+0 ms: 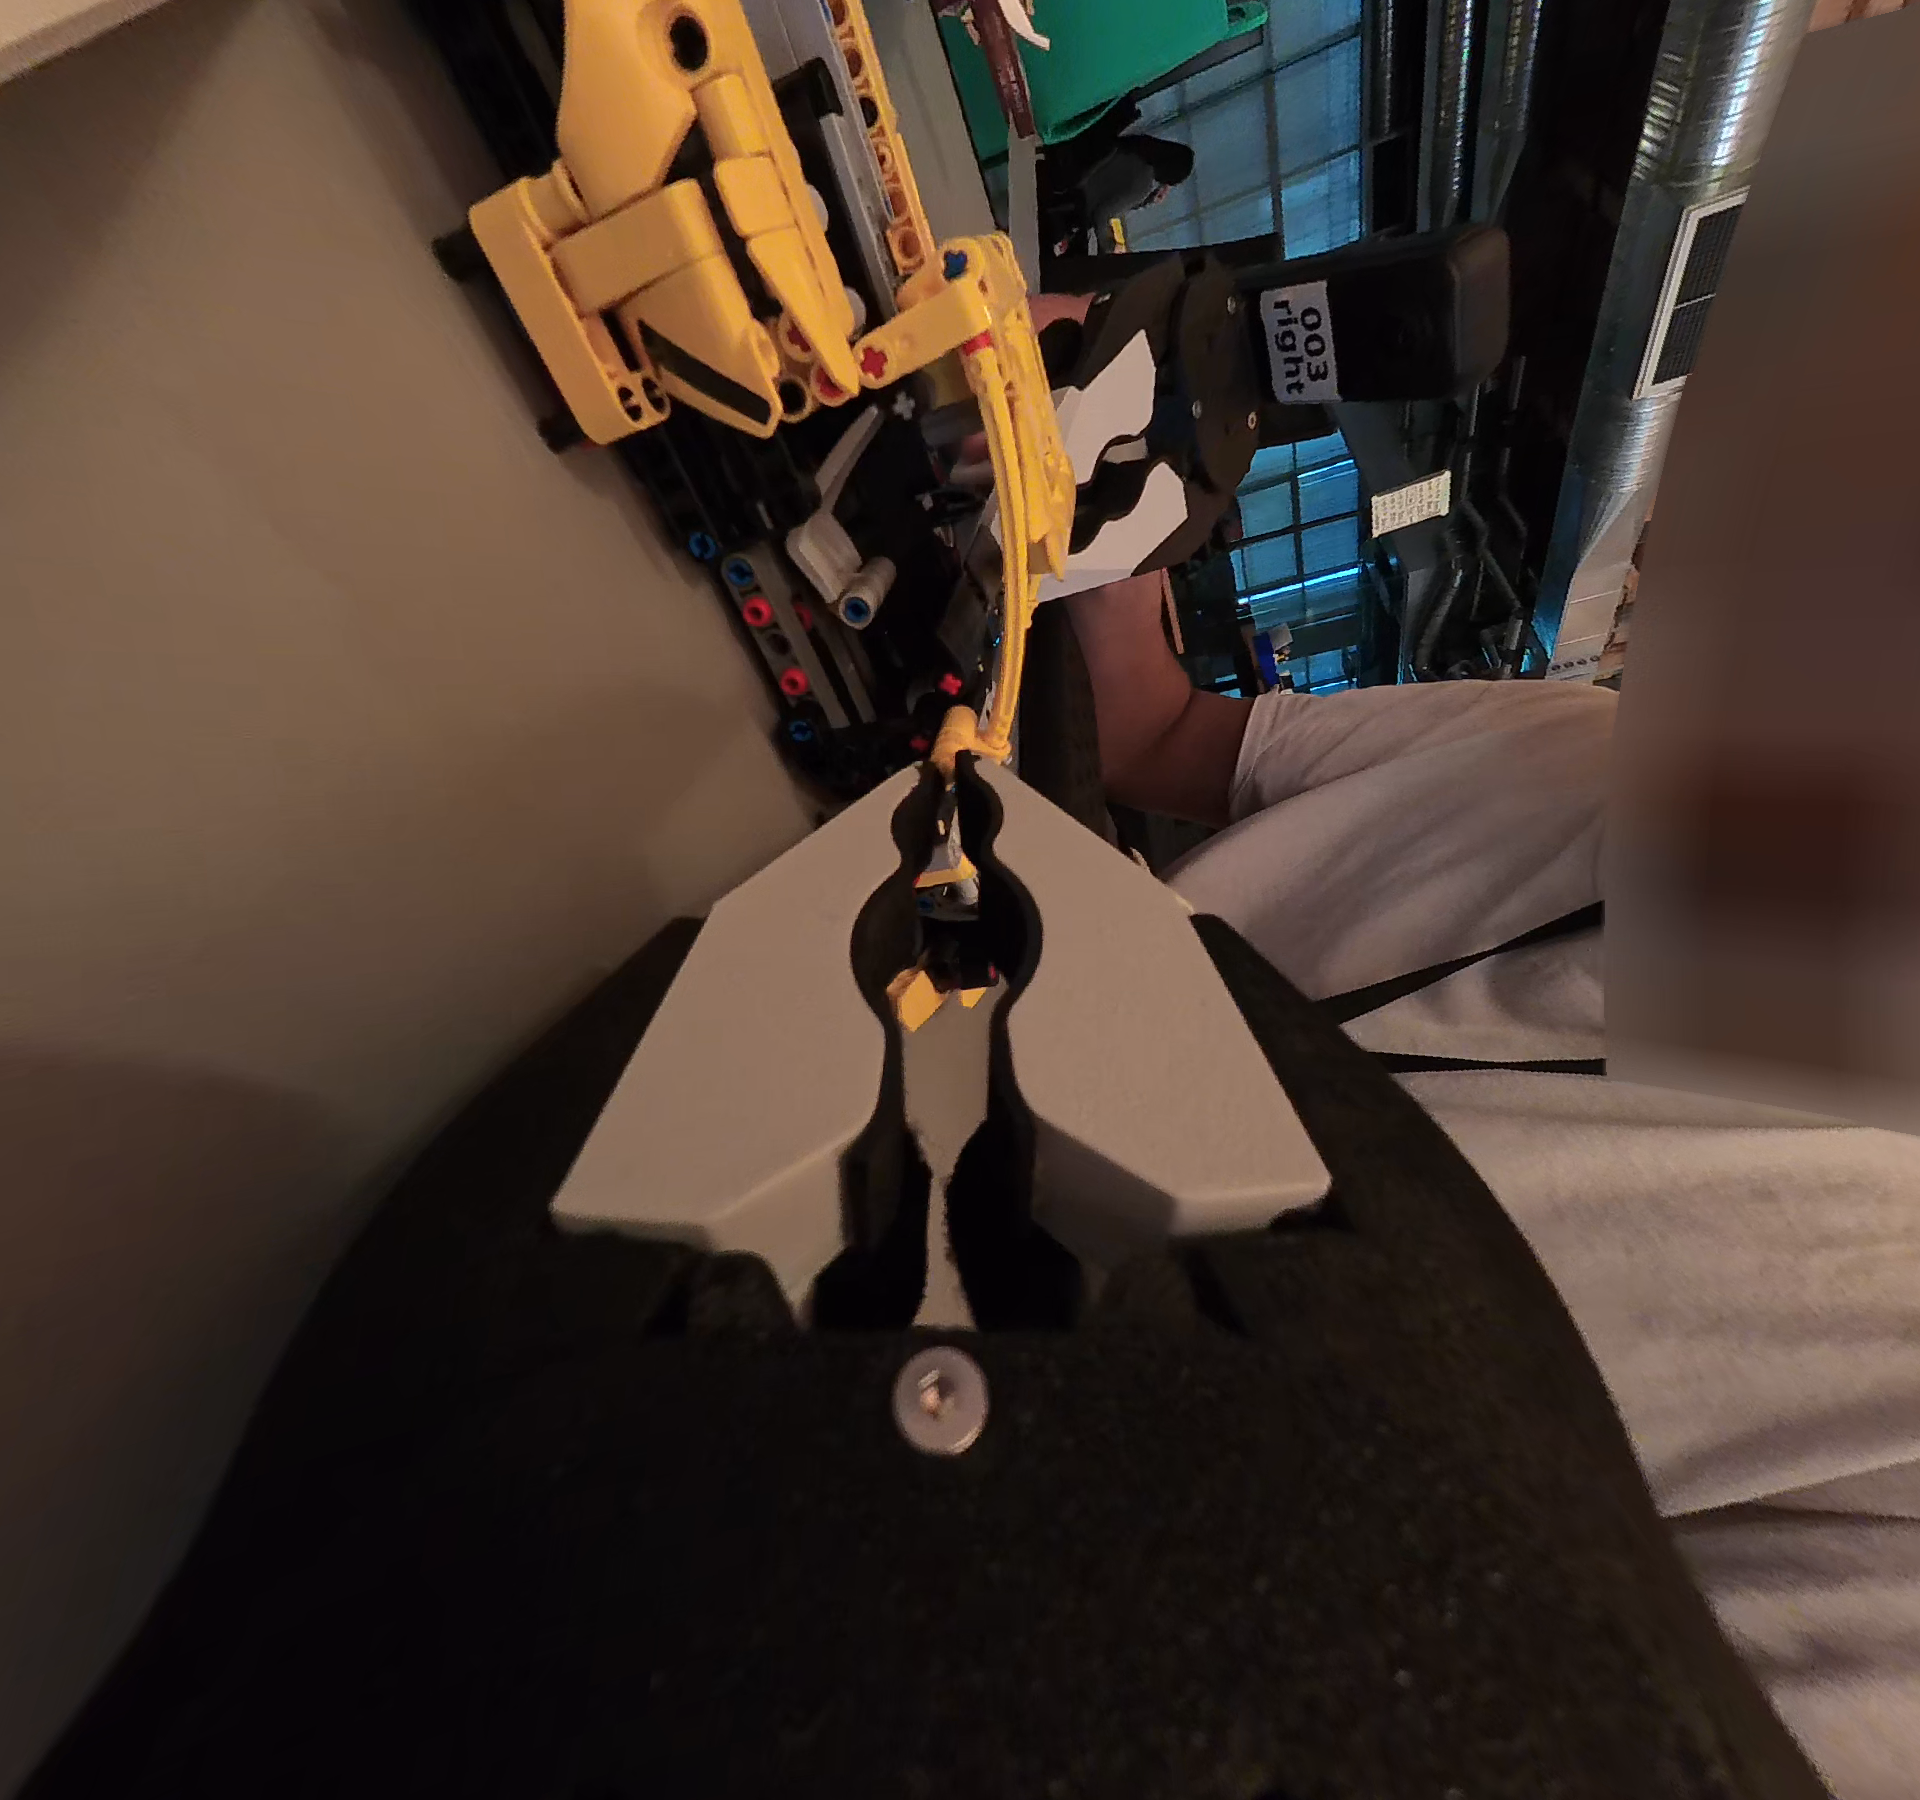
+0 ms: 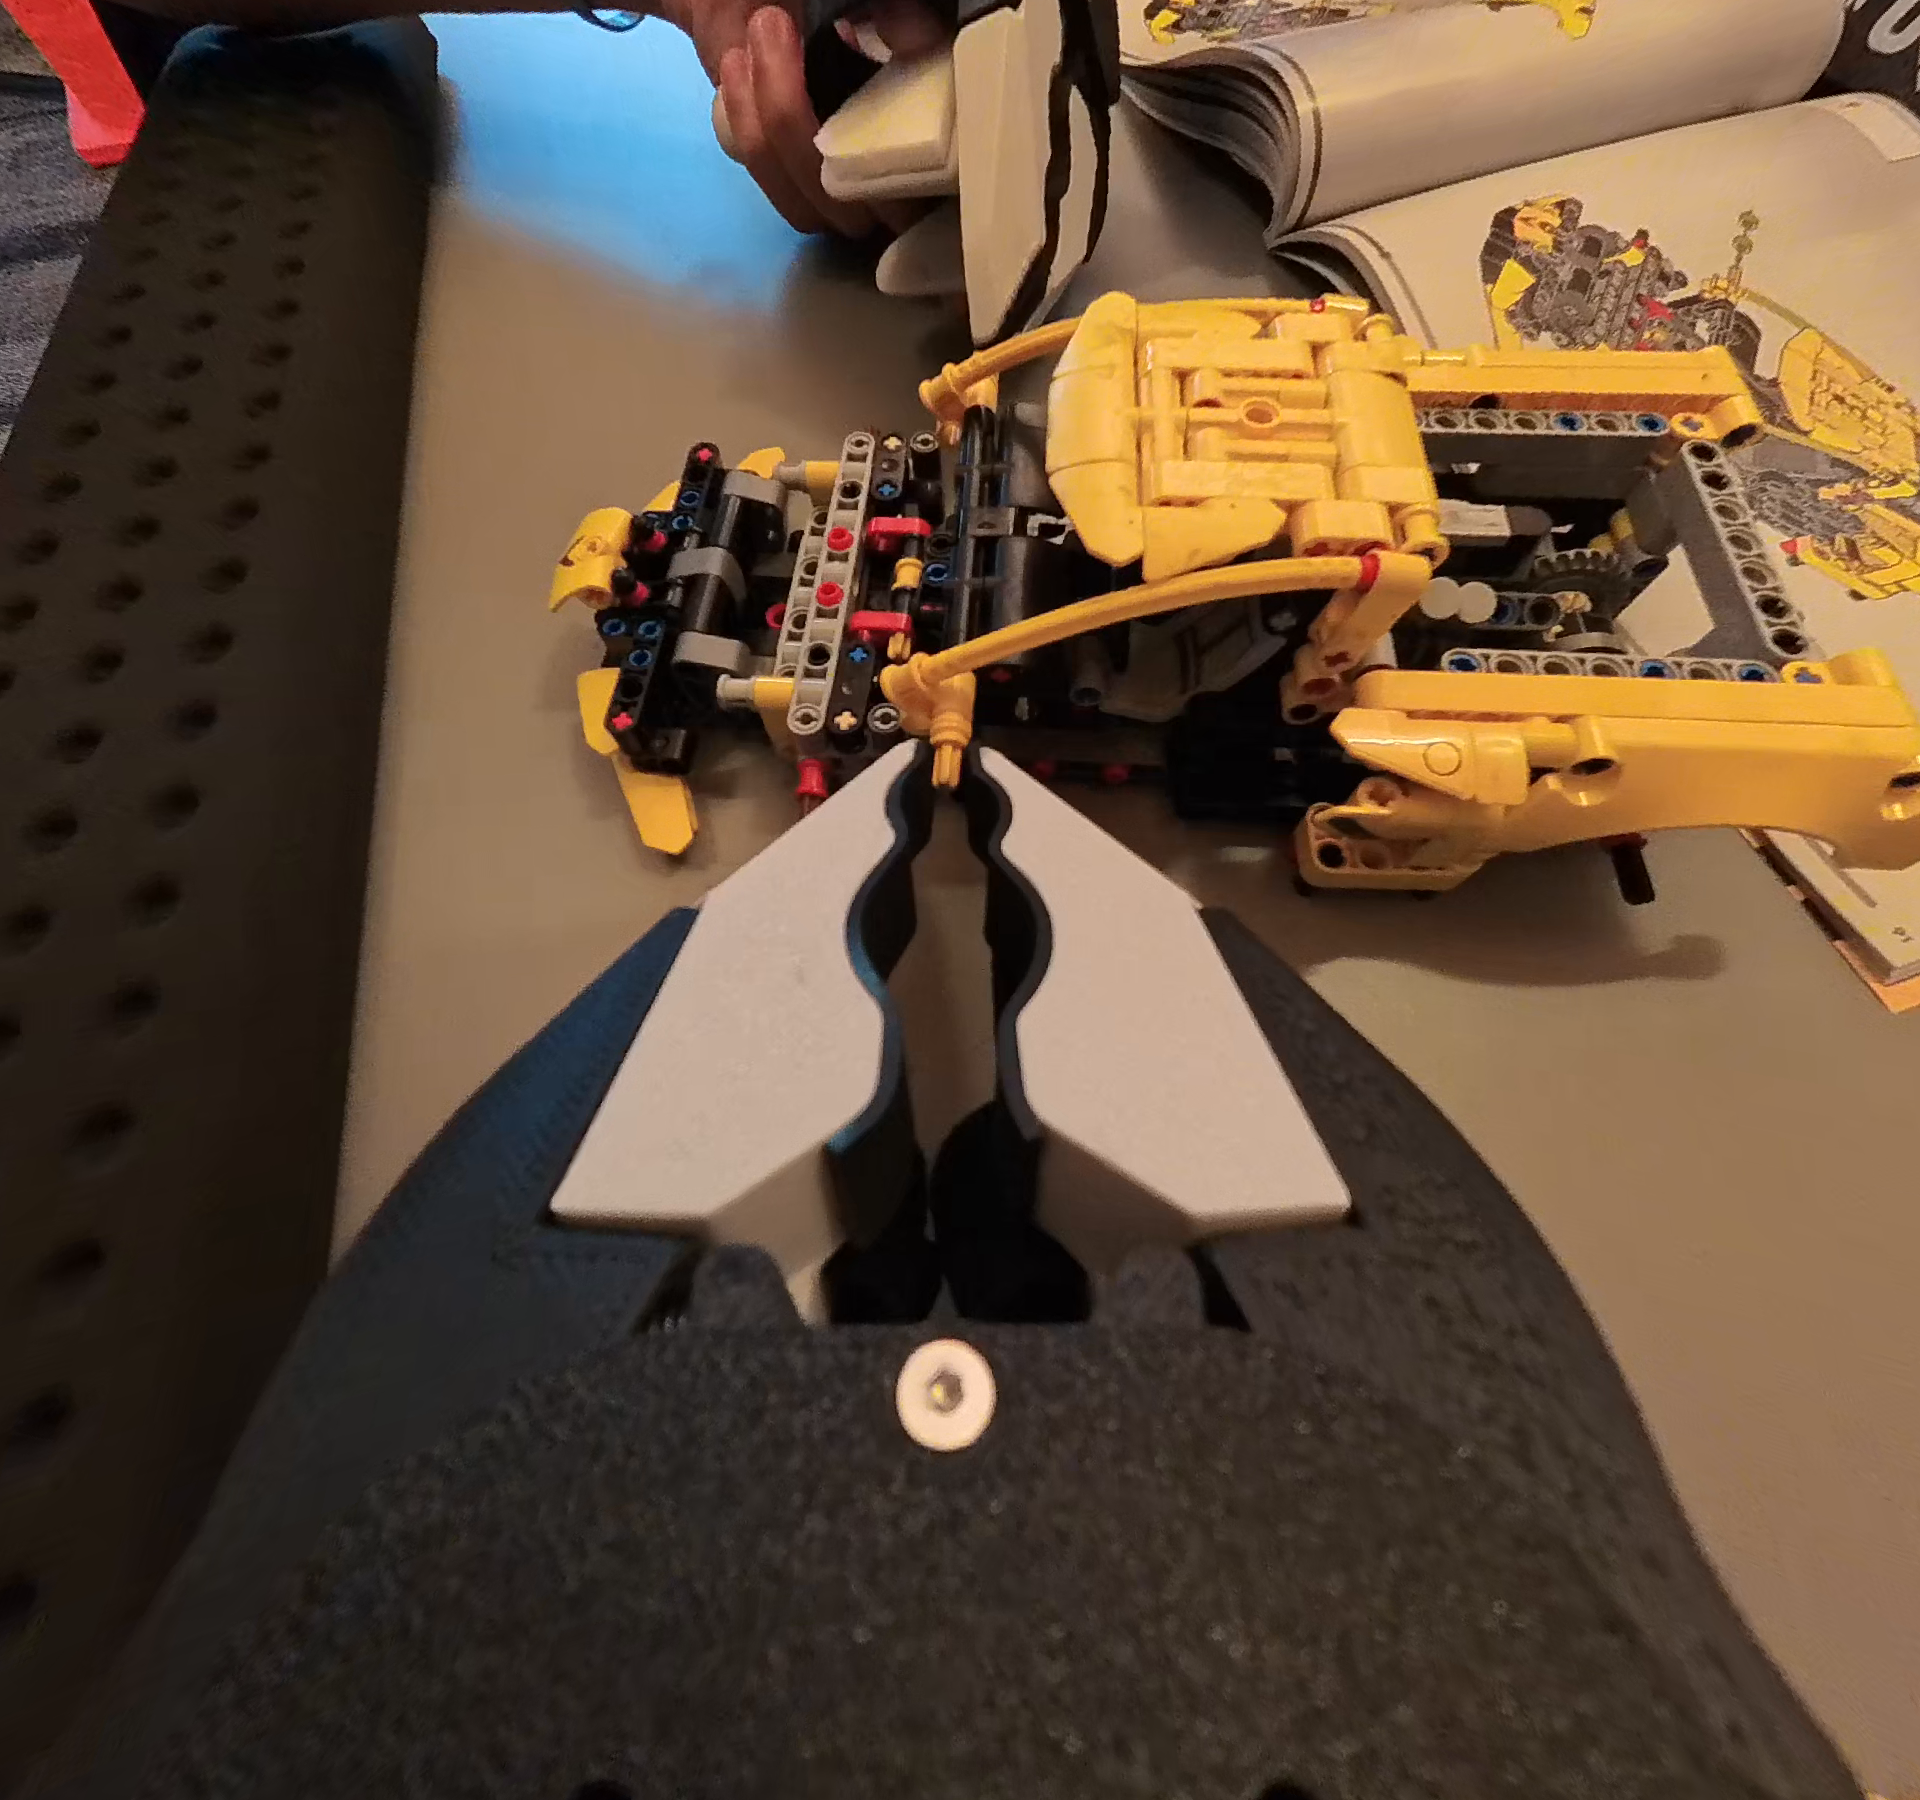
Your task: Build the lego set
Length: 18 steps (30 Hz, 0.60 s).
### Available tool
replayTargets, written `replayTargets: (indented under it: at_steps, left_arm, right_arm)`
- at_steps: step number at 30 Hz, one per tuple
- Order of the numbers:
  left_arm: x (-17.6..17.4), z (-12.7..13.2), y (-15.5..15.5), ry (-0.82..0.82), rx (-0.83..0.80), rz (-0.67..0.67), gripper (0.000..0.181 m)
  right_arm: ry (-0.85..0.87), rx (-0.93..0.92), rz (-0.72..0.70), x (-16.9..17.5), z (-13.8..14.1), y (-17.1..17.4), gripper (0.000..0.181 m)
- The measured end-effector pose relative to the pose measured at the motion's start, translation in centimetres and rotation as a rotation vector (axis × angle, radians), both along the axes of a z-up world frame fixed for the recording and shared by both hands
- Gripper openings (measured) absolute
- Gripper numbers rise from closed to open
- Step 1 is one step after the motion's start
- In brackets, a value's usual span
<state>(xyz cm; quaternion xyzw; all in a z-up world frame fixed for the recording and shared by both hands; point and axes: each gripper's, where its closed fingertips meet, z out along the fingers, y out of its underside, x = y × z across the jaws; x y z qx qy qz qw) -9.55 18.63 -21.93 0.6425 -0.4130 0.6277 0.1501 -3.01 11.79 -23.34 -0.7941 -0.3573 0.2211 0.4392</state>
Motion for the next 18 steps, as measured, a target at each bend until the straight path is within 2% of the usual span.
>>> replayTargets:
  at_steps: [13, 18]
  left_arm:
    - [0.14, 0.04, -0.46, -0.019, 0.036, -0.001, 0.006]
    - [-0.45, 0.11, 0.25, -0.021, 0.028, 0.010, 0.005]
  right_arm:
    - [-0.015, 0.013, -0.004, -0.06, -0.06, 0.07, 0.004]
    - [-0.014, 0.014, -0.004, -0.09, -0.05, 0.11, 0.004]
